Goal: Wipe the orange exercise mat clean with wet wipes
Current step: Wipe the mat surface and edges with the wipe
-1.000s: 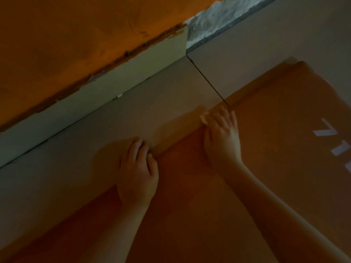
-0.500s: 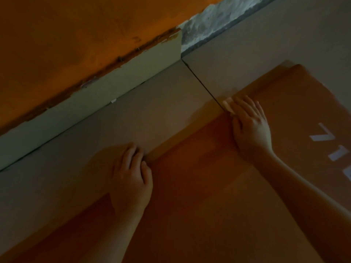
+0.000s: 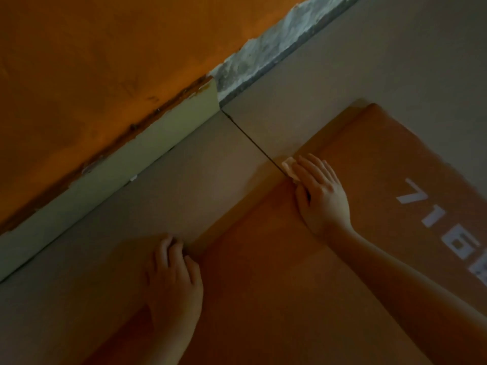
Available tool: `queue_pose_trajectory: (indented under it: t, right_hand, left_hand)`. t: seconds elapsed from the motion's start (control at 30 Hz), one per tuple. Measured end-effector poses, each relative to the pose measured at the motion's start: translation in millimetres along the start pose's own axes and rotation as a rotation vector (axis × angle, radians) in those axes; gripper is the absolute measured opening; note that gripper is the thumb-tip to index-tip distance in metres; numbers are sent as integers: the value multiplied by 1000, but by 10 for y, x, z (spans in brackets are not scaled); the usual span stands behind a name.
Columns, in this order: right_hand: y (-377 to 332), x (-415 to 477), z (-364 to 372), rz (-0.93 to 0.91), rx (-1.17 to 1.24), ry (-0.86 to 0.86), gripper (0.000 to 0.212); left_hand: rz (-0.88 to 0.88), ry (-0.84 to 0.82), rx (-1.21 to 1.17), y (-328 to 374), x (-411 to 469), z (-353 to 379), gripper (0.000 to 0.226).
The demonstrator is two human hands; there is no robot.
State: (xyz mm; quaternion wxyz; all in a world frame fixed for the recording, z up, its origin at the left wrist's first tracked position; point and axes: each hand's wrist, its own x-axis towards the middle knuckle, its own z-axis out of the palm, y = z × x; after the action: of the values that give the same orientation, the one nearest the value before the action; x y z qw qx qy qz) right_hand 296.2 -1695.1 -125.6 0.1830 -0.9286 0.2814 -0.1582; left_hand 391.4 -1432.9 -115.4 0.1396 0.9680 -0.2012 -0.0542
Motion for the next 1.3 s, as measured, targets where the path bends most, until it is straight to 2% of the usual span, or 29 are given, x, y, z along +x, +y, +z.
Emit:
queue_pose_trajectory:
  t: [0.2,0.3,0.43,0.77,0.87,0.93,1.0,1.07,1.13,1.2,1.3]
  right_hand:
    - [3,16,-1,3,0,1,42]
    - [2,9,9,0,-6,2,42]
    - [7,16,11,5,-8,-1,42]
    - [7,0,24,-12,-22,-48,44]
    - [136,141,-86,-165,14,-96,43]
    - [376,338,-183,-264,-66,-119,41]
    - [658,568,-285,-188,-171,-88,37]
    - [828,745,-354,39,-154,-76,35]
    - [734,745,-273,131,-109,-48,32]
    - [531,604,-139,67,-58,-20,31]
    - [370,400,-110,-96,35,-95,32]
  left_hand:
    - [-4,-62,-281,1257,556,177,34]
    - [-15,-30,-216,1577,607,405,35]
    - [-6,48,-115,1573,596,513,34]
    - [40,18,-28,1555,577,545,40]
    - [30,46,-39,1575,586,552,43]
    - [32,55,-55,1584,581,557,45]
    - [30,67,-52,1586,572,554,45]
    - [22,69,-50,1602,573,554,46]
    - [21,75,-52,1603,579,567,45]
    - [32,87,-63,1581,571,581,45]
    - [48,92,-93,1565,571,581,47]
